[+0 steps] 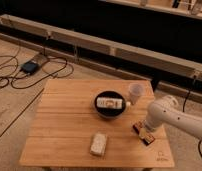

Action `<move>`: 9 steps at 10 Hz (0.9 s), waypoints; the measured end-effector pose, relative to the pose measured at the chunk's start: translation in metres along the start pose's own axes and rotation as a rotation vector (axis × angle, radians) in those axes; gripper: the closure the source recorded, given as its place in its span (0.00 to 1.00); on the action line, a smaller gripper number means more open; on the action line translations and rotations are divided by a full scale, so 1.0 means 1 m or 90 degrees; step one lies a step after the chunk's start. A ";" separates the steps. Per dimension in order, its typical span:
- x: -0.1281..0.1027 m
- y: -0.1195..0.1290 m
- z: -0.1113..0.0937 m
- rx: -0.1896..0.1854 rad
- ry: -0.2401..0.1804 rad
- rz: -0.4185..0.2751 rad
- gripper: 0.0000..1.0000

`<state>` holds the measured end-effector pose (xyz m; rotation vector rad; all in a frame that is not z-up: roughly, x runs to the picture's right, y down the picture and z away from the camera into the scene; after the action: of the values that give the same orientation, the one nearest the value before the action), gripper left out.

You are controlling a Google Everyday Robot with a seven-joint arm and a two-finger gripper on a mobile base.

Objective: Place the eraser on the white sponge

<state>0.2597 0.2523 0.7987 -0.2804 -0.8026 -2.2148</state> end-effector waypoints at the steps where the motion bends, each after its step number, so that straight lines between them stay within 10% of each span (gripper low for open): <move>1: 0.001 0.000 -0.002 -0.005 0.001 -0.003 0.76; 4: 0.008 -0.004 -0.014 -0.017 0.010 -0.016 0.99; 9: 0.064 -0.060 -0.050 -0.004 0.054 -0.147 1.00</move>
<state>0.1743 0.2150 0.7594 -0.1005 -0.8157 -2.4268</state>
